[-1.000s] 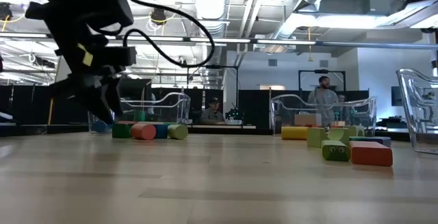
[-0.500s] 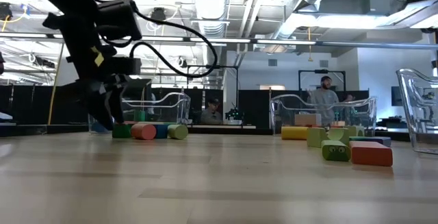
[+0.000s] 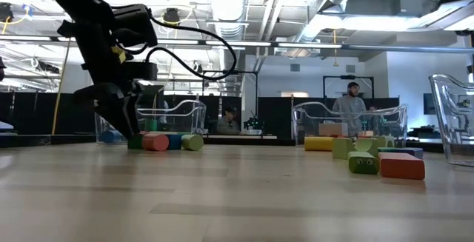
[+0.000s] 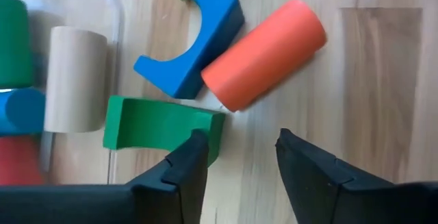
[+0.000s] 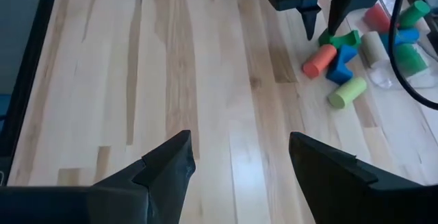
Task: Sort blocks by size
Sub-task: Put the orange cylindrical block into the top left transparent bin
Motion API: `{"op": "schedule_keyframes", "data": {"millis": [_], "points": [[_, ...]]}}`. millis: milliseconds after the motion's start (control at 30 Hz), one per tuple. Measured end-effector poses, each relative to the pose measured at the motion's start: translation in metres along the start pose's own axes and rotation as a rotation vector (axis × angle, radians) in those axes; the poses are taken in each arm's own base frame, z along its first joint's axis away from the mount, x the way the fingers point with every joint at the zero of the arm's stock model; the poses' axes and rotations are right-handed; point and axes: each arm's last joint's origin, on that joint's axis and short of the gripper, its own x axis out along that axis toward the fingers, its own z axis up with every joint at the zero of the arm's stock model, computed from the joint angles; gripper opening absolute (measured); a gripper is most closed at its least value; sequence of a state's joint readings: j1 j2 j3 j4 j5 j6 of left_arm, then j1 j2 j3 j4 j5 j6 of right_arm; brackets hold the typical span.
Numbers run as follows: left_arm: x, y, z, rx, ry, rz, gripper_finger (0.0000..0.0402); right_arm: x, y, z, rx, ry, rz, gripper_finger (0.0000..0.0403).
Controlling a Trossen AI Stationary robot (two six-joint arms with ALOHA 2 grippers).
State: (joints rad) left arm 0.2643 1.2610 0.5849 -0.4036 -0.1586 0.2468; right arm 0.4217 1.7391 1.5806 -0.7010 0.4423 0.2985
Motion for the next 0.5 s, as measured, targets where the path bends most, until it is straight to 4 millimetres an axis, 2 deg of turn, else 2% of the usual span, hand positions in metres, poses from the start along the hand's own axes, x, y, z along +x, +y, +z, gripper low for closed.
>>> {"op": "schedule_keyframes", "data": {"millis": [167, 500], "points": [[-0.0004, -0.0006, 0.0001, 0.008, -0.002, -0.02, 0.0154, -0.0002, 0.0004, -0.0002, 0.0, 0.001, 0.001, 0.0274], [-0.0004, -0.0007, -0.0001, 0.02, -0.001, -0.022, 0.0166, -0.0005, 0.0011, -0.0005, 0.014, 0.001, 0.002, 0.0274]]}}
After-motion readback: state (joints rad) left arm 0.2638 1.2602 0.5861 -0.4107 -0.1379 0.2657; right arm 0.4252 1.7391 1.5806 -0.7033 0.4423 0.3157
